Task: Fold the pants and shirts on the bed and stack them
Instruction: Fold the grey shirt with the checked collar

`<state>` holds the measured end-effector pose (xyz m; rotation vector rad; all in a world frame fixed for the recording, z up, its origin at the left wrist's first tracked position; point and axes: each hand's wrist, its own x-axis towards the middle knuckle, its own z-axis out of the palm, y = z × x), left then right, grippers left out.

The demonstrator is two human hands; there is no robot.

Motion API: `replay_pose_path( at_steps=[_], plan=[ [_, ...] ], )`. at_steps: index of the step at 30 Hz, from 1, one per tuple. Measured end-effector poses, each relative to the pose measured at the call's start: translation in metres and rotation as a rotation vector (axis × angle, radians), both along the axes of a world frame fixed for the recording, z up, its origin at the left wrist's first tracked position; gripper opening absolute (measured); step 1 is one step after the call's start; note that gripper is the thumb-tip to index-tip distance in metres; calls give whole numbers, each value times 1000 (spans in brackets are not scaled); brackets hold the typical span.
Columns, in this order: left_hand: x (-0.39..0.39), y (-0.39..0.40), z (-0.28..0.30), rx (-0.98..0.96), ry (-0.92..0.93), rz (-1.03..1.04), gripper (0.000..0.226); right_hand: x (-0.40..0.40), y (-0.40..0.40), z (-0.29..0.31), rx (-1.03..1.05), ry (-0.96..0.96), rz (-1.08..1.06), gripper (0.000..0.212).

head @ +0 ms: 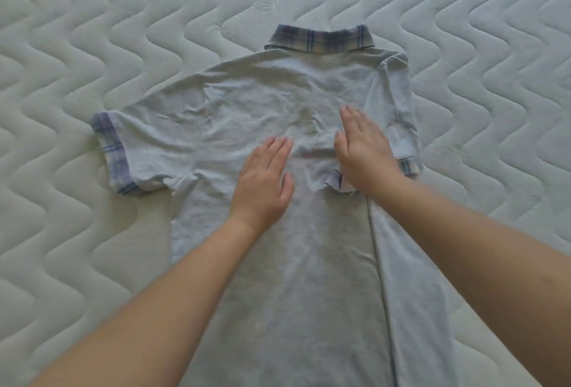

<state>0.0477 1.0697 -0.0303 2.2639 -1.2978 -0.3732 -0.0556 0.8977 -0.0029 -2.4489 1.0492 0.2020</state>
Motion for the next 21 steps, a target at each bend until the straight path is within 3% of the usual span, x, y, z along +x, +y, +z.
replay_pose_path(
  at_steps=[4,8,21],
  plan=[
    [77,35,-13,262,-156,139,60,60,51,-13,54,-38,139,55],
    [99,51,-38,437,-160,147,65,112,77,-21,91,-49,220,56],
    [95,61,-68,260,-259,156,64,187,22,-68,-150,68,187,60]
  ],
)
